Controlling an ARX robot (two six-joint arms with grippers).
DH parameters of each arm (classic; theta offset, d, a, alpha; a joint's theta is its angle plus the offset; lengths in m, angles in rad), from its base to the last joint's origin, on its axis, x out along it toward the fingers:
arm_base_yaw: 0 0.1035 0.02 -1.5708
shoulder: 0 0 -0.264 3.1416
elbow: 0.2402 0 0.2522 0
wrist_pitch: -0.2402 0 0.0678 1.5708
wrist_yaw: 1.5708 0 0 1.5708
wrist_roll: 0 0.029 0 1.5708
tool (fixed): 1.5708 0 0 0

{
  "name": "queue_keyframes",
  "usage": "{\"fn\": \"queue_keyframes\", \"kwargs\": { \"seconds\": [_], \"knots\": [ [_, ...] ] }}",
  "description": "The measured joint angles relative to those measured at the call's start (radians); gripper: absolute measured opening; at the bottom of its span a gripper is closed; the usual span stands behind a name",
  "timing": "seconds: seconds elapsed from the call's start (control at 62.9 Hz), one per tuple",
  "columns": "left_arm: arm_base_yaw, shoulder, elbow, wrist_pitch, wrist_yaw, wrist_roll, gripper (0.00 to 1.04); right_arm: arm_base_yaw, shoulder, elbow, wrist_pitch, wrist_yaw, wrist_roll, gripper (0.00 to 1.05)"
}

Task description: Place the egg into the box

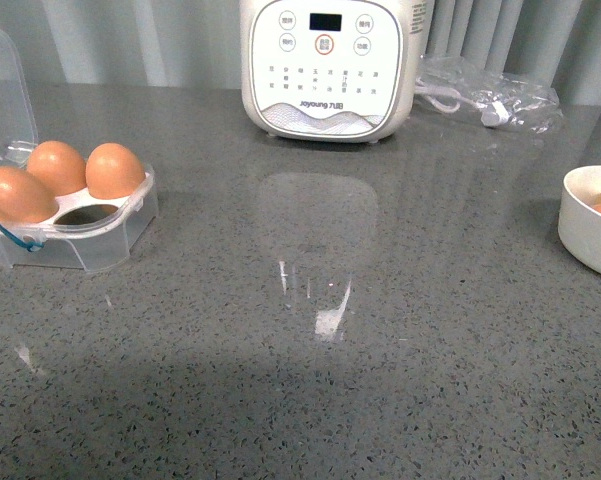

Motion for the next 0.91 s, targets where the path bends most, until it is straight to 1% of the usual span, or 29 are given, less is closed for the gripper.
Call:
{"fn": "queue_keyframes", "kwargs": {
  "seconds": [0.08,0.111,0.143,0.191,0.254,0.366,0.477,0.557,0.684,0.779,0.906],
  "knots": [
    [0.0,0.0,0.0,0.0,0.0,0.0,0.98,0.0,0.0,0.0,0.0,0.0,0.0,0.98],
    [0.0,0.0,0.0,0.0,0.0,0.0,0.98,0.008,0.003,0.0,-0.002,0.024,0.004,0.98],
    [0.0,0.0,0.0,0.0,0.0,0.0,0.98,0.027,0.017,0.001,0.008,0.089,0.011,0.98],
    [0.0,0.0,0.0,0.0,-0.001,0.0,0.98,0.039,0.053,0.005,0.048,0.122,0.017,0.98],
    [0.0,0.0,0.0,0.0,0.0,0.0,0.98,0.039,0.113,0.021,0.117,0.109,0.018,0.98],
    [0.0,0.0,0.0,0.0,0.0,0.0,0.98,0.012,0.262,0.068,0.294,0.053,0.01,0.98],
    [0.0,0.0,0.0,0.0,0.0,0.0,0.98,-0.055,0.483,0.145,0.502,-0.03,0.008,0.98],
    [0.0,0.0,0.0,0.0,0.0,0.0,0.98,-0.111,0.646,0.22,0.594,-0.074,0.016,0.98],
    [0.0,0.0,0.0,0.0,0.0,0.0,0.98,-0.162,0.881,0.364,0.603,-0.108,0.035,0.98],
    [0.0,0.0,0.0,0.0,0.0,0.0,0.98,-0.172,1.039,0.483,0.547,-0.121,0.06,0.98],
    [0.0,0.0,0.0,0.0,0.0,0.0,0.98,-0.166,1.165,0.601,0.464,-0.126,0.079,0.98]
  ]
}}
